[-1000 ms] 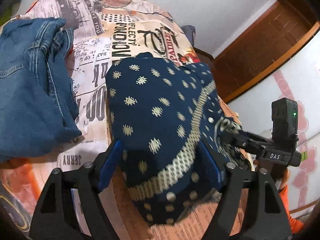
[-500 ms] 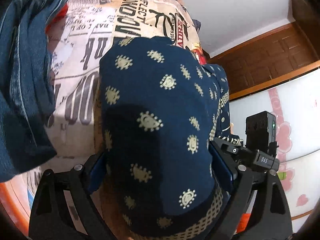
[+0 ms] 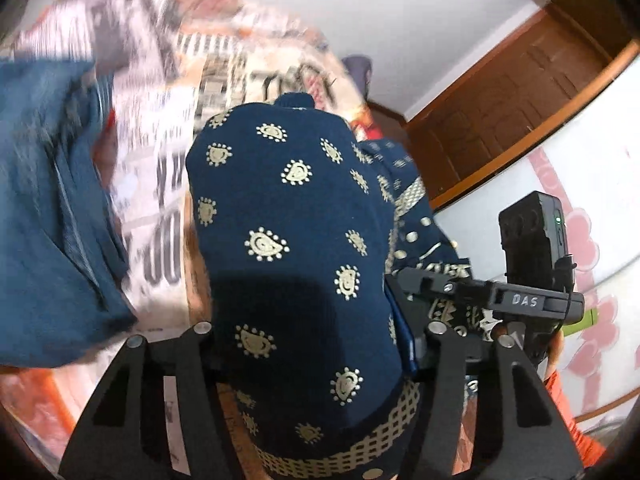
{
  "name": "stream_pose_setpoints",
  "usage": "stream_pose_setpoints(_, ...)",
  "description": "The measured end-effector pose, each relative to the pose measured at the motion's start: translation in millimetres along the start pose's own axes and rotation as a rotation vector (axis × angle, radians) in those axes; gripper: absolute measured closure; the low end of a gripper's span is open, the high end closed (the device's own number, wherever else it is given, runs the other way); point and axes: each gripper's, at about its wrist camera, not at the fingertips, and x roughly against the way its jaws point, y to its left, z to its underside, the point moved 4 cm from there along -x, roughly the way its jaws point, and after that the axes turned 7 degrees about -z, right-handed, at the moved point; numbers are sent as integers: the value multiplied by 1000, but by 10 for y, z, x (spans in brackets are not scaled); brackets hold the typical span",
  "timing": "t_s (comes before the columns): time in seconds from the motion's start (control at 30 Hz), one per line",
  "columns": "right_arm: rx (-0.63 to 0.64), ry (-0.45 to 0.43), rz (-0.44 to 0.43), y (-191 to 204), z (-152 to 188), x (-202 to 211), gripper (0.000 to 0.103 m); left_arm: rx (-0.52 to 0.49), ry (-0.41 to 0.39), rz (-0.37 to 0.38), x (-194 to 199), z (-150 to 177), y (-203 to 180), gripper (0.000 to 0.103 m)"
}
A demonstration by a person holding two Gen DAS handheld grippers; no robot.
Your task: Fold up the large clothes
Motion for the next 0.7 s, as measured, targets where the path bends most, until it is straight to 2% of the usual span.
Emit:
stream_pose_setpoints(0.1, 88, -20, 30, 326, -44, 22, 68, -47, -70, -15, 335, -80, -43, 46)
stream_pose_setpoints(0.23, 167, -70, 9, 822, -155, 75, 68, -69, -165, -24, 873, -267, 55, 46)
stream_pose_setpoints(0.4, 291, -116, -8, 1427, -237, -17, 69, -65, -239, -36, 1449, -470, 415, 46)
stream_pose_setpoints(0.57, 337, -112, -29, 1761, -287, -314, 68, -55, -285, -77, 1744, -556, 865, 46)
stream_pose_setpoints(0.7, 358, -85, -34, 1889, -421, -692, 69, -18, -283, -101, 1826, -634, 1290, 46)
